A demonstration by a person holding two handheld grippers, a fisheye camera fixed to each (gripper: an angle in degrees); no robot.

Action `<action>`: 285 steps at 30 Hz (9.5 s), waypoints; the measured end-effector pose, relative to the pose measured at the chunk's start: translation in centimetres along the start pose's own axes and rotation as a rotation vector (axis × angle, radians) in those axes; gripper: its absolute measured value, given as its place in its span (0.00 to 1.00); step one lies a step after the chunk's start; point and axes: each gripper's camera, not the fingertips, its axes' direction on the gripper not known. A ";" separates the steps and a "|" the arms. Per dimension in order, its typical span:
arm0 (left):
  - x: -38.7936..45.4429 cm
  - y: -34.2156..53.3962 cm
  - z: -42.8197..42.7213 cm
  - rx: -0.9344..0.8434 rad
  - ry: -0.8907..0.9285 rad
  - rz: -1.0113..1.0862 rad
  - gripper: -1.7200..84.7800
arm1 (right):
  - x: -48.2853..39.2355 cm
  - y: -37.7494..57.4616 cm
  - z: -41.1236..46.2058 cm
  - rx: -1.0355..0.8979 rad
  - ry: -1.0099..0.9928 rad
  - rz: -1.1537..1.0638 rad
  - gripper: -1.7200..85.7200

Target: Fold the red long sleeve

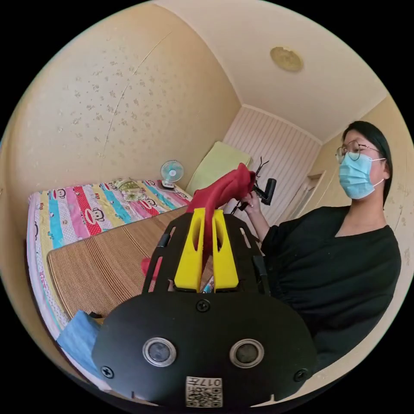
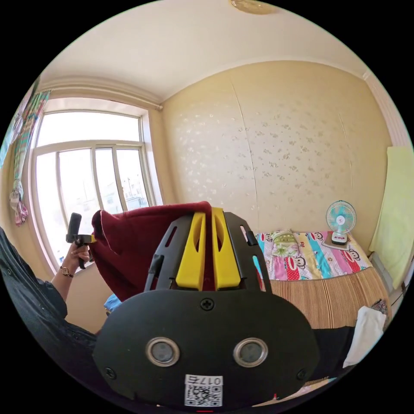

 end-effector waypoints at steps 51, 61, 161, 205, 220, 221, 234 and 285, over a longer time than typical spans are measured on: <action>-39.2 7.8 0.5 -0.690 -0.961 -1.319 0.05 | 57.4 13.8 2.0 -1.188 0.248 0.567 0.04; -32.6 5.8 -0.8 -0.395 -0.707 -1.313 0.14 | 56.6 14.7 -7.5 -1.188 0.412 0.494 0.14; -22.0 17.0 -50.0 0.860 -0.283 -1.932 0.08 | 31.0 13.8 1.9 -0.479 0.746 0.160 0.05; -10.1 7.8 8.0 -0.580 -0.605 -0.991 0.18 | 40.6 33.3 -19.4 -1.391 0.078 0.657 0.16; -18.9 3.0 -0.4 -0.490 -0.511 -0.989 0.08 | 45.2 17.3 -15.5 -1.199 0.044 0.722 0.08; -20.6 2.3 -1.9 -0.456 -0.520 -0.990 0.09 | 45.7 16.8 -15.3 -1.189 0.063 0.731 0.09; -22.4 8.6 -9.0 -0.577 -0.233 -1.015 0.18 | 50.3 15.1 -24.5 -1.313 -0.057 0.797 0.09; -40.9 14.8 -17.6 -0.216 -0.219 -1.480 0.15 | 51.1 15.4 -20.4 -1.310 0.072 0.640 0.04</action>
